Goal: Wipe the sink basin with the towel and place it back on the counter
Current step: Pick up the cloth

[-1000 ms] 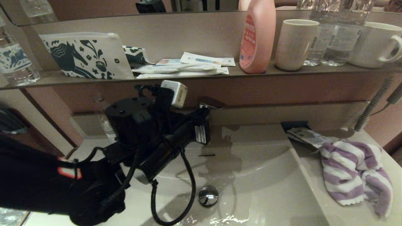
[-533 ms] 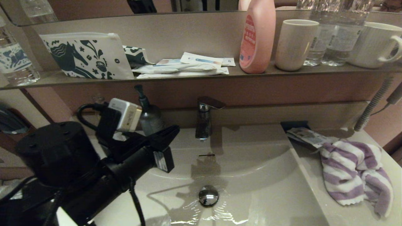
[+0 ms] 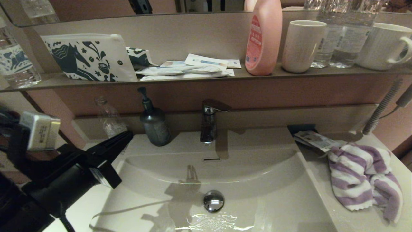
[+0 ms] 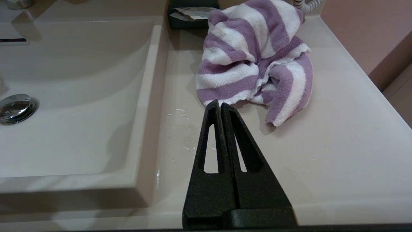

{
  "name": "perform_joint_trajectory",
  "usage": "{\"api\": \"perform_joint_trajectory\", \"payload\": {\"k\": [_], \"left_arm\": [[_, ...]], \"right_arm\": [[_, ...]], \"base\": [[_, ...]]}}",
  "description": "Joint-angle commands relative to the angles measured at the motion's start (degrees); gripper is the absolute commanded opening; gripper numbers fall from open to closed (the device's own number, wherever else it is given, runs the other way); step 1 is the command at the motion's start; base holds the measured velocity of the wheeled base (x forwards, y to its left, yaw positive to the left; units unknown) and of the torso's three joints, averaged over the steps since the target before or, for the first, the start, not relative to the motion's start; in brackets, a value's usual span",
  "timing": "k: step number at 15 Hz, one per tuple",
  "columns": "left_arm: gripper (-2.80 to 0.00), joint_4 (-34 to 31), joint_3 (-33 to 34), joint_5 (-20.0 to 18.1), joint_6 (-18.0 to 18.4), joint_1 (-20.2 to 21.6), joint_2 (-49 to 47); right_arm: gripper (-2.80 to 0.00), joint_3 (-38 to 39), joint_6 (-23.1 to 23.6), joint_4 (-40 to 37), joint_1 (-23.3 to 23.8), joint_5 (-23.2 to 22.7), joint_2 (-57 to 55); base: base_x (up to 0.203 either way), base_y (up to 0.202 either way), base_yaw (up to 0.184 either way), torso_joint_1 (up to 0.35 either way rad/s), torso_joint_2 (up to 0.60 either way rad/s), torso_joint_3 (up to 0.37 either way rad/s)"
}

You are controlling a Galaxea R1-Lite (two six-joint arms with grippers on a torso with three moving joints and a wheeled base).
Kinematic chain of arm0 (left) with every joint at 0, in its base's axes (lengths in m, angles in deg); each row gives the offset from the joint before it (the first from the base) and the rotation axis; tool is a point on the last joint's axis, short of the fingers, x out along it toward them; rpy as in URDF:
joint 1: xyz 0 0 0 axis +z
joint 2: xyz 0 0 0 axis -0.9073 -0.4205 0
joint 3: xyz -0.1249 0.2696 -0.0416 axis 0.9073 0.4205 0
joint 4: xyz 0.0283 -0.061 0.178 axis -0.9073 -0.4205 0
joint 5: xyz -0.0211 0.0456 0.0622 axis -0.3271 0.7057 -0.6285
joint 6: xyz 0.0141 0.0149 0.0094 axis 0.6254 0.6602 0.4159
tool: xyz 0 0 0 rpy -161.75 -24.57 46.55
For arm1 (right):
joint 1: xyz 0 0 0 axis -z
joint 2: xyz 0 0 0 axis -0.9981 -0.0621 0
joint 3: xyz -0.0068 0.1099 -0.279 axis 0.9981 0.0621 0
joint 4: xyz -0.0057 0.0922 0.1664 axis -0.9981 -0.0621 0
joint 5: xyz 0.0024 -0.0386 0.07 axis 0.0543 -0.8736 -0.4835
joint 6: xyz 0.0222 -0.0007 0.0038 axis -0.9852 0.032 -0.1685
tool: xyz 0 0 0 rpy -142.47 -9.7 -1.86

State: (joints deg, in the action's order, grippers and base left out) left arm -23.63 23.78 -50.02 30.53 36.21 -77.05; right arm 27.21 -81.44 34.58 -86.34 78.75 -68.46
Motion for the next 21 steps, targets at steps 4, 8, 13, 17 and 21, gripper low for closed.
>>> {"api": "perform_joint_trajectory", "payload": {"k": [4, 8, 13, 17, 21], "left_arm": [[-2.80, 0.3, 3.9, 0.1, 3.9, 8.3, 10.6], [-2.80, 0.0, 7.3, -1.3, 6.5, 14.3, 18.0], [-2.80, -5.5, 8.0, -1.5, 6.4, 20.1, 26.7], [-2.80, -11.0, 10.3, -2.0, 6.3, 25.0, 38.0], [-2.80, -15.6, 12.7, -3.2, 6.3, 29.2, 45.2]], "right_arm": [[-2.80, 0.0, 0.0, 0.0, 0.0, 0.0, 0.0], [-2.80, 0.0, 0.0, 0.0, 0.0, 0.0, 0.0], [-2.80, 0.0, 0.0, 0.0, 0.0, 0.0, 0.0], [-2.80, 0.0, 0.0, 0.0, 0.0, 0.0, 0.0], [-2.80, 0.0, 0.0, 0.0, 0.0, 0.0, 0.0]], "base": [[0.000, 0.000, 0.000, 0.000, 0.00, 0.000], [0.000, 0.000, 0.000, 0.000, 0.00, 0.000], [0.000, 0.000, 0.000, 0.000, 0.00, 0.000], [0.000, 0.000, 0.000, 0.000, 0.00, 0.000], [0.000, 0.000, 0.000, 0.000, 0.00, 0.000]]}}
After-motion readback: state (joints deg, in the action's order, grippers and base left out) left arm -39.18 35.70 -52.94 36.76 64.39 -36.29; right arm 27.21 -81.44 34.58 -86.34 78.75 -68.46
